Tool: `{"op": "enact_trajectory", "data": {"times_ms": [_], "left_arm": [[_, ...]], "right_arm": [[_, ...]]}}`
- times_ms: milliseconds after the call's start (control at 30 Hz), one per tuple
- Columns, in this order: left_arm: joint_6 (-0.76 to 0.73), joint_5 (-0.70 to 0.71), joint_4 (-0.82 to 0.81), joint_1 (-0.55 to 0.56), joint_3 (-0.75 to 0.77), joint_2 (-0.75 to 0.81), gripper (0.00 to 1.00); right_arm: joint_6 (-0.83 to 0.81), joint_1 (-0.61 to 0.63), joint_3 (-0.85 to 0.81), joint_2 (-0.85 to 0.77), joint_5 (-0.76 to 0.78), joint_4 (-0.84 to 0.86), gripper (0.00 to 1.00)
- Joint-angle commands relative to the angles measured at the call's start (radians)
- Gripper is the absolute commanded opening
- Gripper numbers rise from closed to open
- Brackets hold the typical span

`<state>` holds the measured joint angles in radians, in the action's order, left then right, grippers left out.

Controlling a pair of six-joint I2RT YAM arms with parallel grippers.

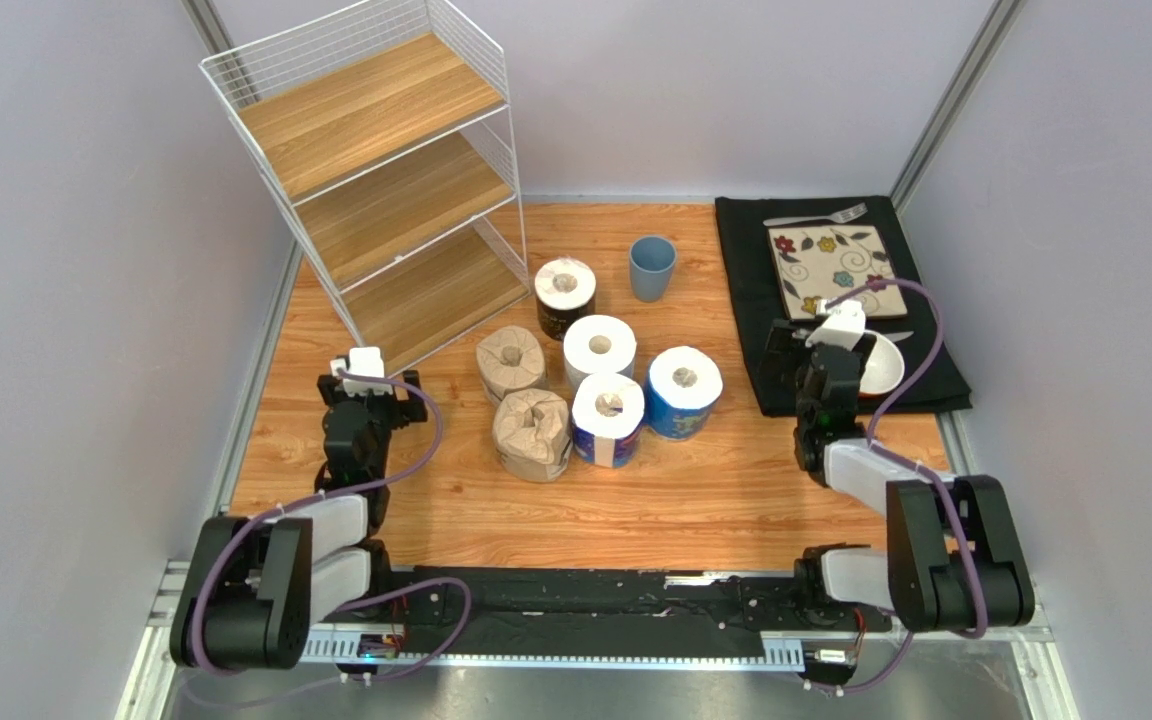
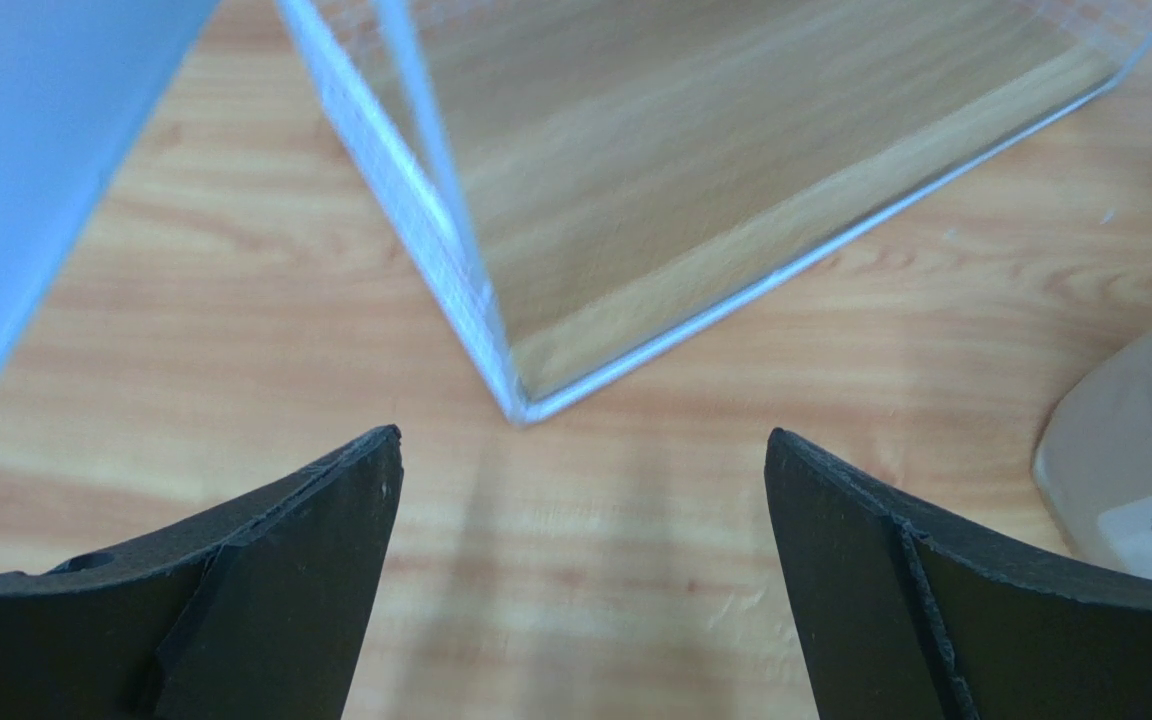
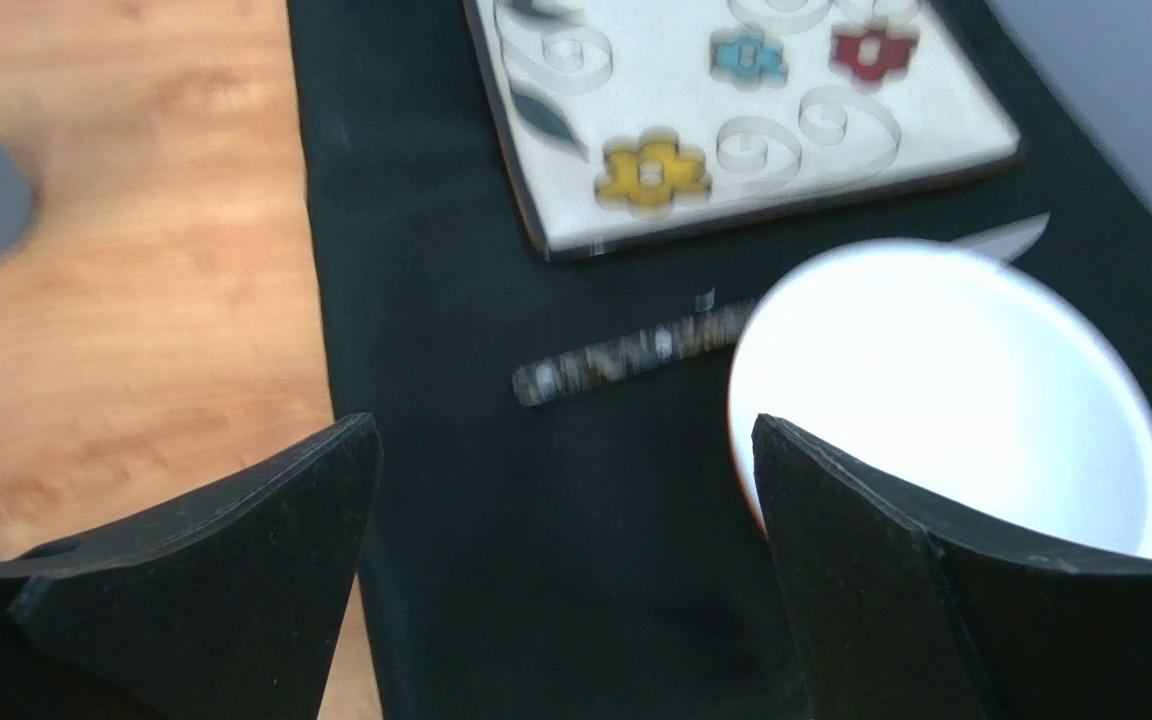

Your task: Place and organize the paper towels onto the shelf

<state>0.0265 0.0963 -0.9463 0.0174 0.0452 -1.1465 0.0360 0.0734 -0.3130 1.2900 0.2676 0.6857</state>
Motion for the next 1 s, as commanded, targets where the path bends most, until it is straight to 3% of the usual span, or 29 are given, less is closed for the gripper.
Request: {"op": "enact_trajectory", "data": {"times_ms": [0,133,233,267,367,500,700,967], "left_arm": [[0.146,0.106,0.355,-0.005,0.022,0.071,0.99],[0.194,0.072,0.46,-0.005,0.096,0.145,0.99],[0.242,0.127,0.538,-0.005,0.143,0.212,0.99],[0.274,0.207,0.607,-0.005,0.175,0.226,0.99],[0.288,0.253,0.71,-0.008,0.237,0.271,0.99],[0.288,0.27,0.816,-0.011,0.31,0.292,0.99],[0.346,0.341,1.078,-0.08,0.47,0.215,0.99],[0.389,0.165,1.117,-0.165,0.502,0.225,0.99]], "right_arm": [[0.048,0.008,-0.169,-0.089,0.034,-0.218,0.99],[0.149,0.008,-0.205,-0.138,0.001,-0.206,0.99],[0.263,0.009,-0.254,-0.144,0.039,-0.216,0.99],[0.298,0.009,-0.28,-0.144,0.109,-0.289,0.99],[0.494,0.005,-0.412,-0.123,0.31,-0.49,1.0],[0.531,0.0,-0.54,-0.09,0.35,-0.708,1.0],[0.504,-0.001,-0.629,-0.071,0.272,-0.768,0.99],[0.501,-0.018,-0.804,-0.001,0.19,-1.018,1.0]]}}
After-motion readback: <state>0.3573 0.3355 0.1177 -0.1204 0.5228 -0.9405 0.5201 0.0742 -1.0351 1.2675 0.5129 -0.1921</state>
